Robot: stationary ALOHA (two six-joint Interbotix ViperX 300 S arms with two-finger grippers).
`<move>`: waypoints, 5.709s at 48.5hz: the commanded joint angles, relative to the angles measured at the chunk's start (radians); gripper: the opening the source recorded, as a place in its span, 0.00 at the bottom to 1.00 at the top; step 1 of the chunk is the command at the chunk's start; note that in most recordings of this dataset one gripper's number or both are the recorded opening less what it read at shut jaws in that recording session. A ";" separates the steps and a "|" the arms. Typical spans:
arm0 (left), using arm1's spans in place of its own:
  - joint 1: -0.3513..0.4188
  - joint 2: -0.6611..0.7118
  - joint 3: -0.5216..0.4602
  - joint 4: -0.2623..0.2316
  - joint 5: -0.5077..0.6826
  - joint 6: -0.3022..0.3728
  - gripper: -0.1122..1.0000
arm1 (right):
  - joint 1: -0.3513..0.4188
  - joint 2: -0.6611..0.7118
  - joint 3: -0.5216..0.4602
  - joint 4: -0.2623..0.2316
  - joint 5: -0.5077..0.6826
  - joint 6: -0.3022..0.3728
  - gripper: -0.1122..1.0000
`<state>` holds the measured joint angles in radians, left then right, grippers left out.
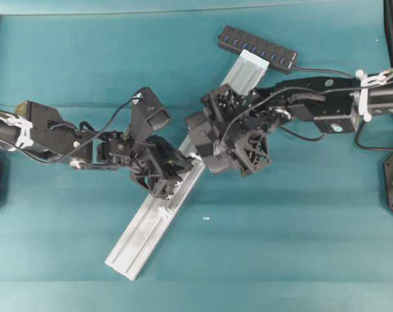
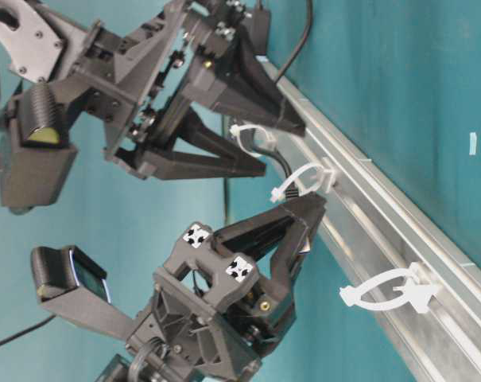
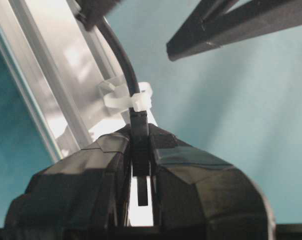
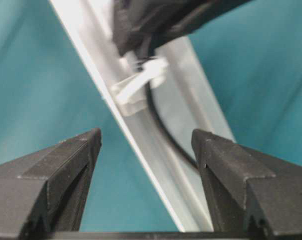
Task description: Pass the USB cable through three rings with both arms.
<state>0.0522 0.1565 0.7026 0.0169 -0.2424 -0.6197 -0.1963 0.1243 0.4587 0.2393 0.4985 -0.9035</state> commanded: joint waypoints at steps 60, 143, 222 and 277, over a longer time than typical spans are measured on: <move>-0.086 -0.117 0.069 0.003 0.005 -0.112 0.16 | 0.123 0.060 -0.075 0.002 -0.077 0.095 0.74; -0.081 -0.235 0.141 0.003 -0.012 -0.106 0.94 | 0.130 0.120 -0.146 -0.095 -0.006 0.069 0.17; -0.198 -0.859 0.360 0.003 0.327 -0.132 0.93 | 0.213 0.201 -0.242 -0.103 0.041 -0.173 0.17; -0.196 -0.867 0.362 0.003 0.371 -0.135 0.93 | 0.265 0.229 -0.285 -0.037 0.035 -0.172 0.17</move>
<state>-0.1427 -0.7087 1.0769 0.0169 0.1335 -0.7547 0.0598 0.3482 0.1810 0.1871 0.5415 -1.0692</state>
